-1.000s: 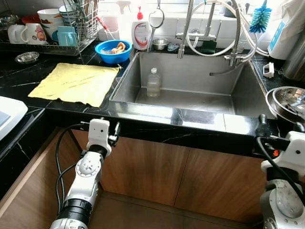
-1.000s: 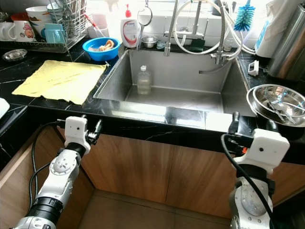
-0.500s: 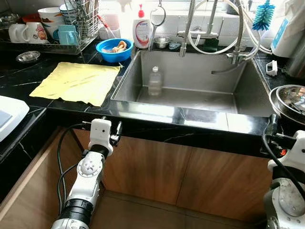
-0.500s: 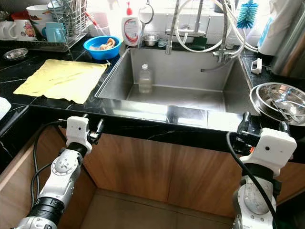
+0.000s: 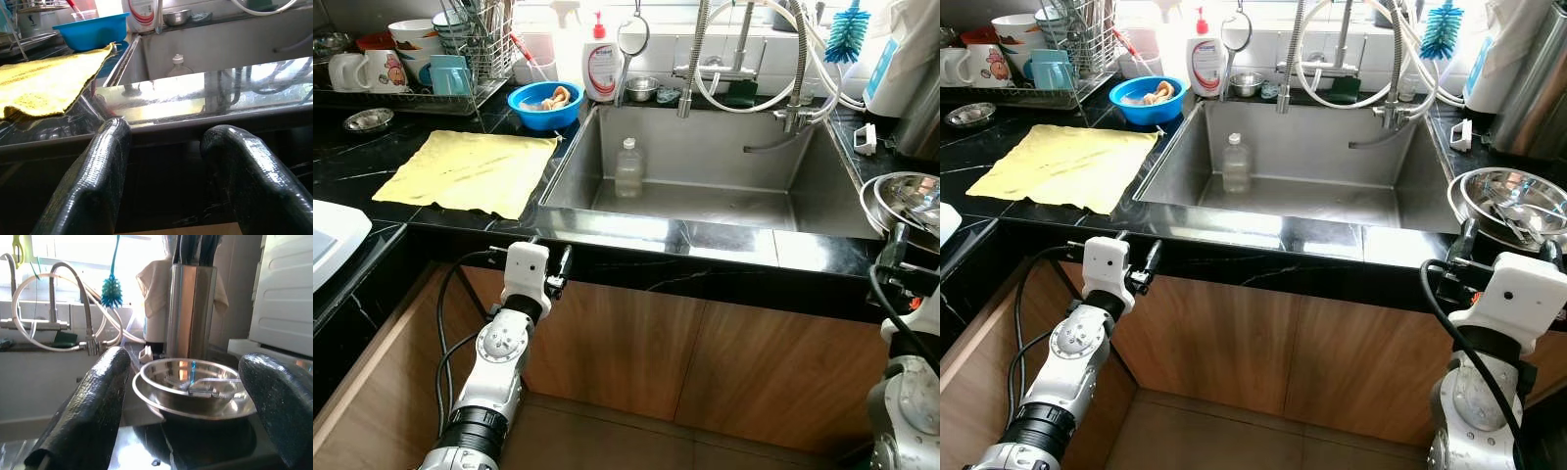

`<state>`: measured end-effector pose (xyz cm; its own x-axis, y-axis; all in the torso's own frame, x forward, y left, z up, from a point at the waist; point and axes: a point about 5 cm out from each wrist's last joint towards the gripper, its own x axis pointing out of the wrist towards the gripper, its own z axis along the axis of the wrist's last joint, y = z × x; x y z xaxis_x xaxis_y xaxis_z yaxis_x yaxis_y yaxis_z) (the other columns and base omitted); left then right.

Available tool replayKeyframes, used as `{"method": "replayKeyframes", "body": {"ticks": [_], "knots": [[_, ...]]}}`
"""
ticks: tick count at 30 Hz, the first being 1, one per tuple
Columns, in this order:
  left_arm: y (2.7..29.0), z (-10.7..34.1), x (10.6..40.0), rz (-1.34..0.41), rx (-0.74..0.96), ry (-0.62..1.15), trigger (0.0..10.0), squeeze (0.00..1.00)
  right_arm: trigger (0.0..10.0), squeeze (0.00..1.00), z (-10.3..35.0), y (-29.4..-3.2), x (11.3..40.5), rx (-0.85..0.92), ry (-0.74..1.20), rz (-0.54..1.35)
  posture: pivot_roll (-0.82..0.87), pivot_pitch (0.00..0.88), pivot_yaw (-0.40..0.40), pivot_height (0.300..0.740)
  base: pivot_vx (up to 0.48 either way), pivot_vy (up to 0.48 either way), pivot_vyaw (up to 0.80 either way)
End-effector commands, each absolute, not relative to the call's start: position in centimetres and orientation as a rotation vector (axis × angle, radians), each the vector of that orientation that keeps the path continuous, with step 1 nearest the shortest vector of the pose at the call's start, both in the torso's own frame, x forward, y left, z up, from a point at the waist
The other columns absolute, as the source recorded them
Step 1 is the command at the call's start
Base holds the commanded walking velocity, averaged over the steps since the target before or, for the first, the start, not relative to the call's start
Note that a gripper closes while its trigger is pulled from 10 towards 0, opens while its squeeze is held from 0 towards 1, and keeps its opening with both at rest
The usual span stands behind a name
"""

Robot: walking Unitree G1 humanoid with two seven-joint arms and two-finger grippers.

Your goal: Kitchen organization

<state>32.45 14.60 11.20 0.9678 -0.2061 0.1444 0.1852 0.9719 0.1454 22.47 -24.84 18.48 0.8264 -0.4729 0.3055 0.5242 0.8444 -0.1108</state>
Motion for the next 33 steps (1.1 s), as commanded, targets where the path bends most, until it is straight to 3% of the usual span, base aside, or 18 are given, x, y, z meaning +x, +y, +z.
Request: {"method": "replayKeyframes", "body": {"ticks": [1, 11, 33], "knots": [[13.7, 12.6, 32.9, -0.240, 0.154, -0.223, 10.0, 0.00, 10.0, 0.00, 18.9, -25.2, 22.3, -0.197, -0.280, -0.556, -0.09, 0.000, 0.047, 0.740, 0.000, 0.000, 0.00], [13.7, 12.5, 32.9, -0.251, 0.164, -0.220, 10.0, 0.00, 10.0, 0.00, 19.1, -25.3, 24.4, -0.165, -0.275, -0.498, -0.08, 0.000, 0.043, 0.740, 0.000, 0.000, 0.00], [13.6, 11.6, 32.3, -0.264, 0.167, -0.188, 10.0, 0.00, 10.0, 0.00, 18.6, -25.8, 25.5, -0.154, -0.237, -0.494, -0.09, 0.000, 0.039, 0.740, 0.000, 0.000, 0.00]]}}
